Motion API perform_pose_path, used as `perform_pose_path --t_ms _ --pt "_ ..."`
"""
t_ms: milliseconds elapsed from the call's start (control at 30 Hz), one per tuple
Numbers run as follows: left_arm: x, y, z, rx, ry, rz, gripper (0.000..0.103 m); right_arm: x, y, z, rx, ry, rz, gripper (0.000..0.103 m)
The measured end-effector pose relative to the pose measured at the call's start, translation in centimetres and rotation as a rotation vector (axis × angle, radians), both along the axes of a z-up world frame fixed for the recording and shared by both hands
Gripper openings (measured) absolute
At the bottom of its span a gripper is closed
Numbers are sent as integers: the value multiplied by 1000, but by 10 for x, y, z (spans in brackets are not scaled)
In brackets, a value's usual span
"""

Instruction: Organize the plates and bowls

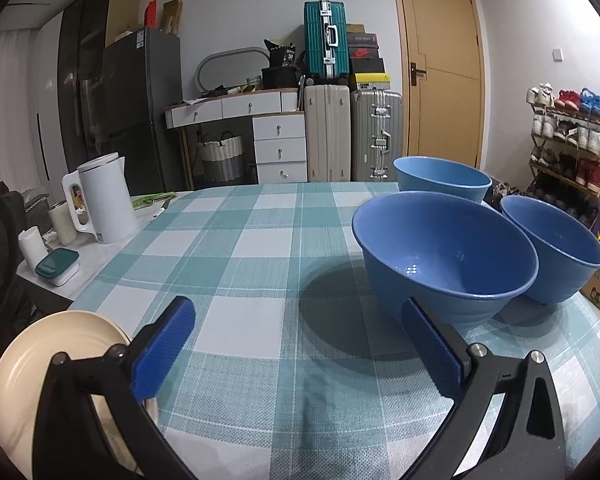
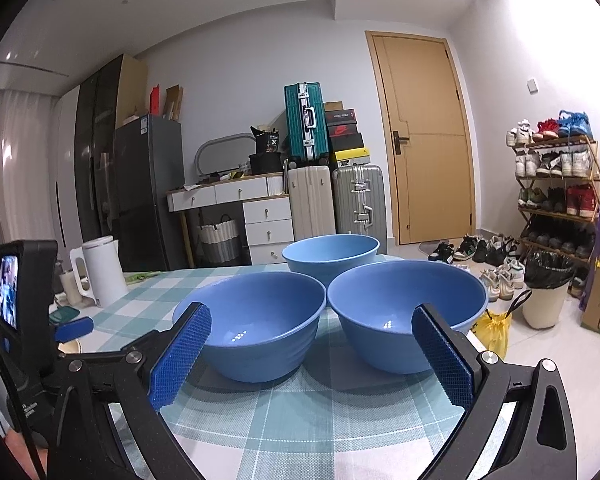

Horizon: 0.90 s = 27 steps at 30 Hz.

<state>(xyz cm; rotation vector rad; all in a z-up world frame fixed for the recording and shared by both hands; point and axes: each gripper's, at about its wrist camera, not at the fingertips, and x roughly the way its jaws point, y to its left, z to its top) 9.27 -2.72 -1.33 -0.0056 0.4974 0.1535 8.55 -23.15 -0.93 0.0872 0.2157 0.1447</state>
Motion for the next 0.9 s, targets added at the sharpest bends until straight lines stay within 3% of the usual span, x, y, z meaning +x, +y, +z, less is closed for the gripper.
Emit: perform_pose_path --t_ms 367,467,567,800,900 --pt "5 9 -4 -41 42 27 103 -6 4 5 -21 -16 -19 102" --pt "11 3 -7 38 75 131 103 -5 9 5 -41 -11 -6 102" --pt "18 -5 -9 75 127 112 103 -6 9 4 -42 -13 -4 102" --pt "27 11 32 -128 100 50 103 -3 10 5 -53 -2 -19 102" --pt "51 16 51 -226 146 -2 103 -4 10 5 -52 -7 -17 102"
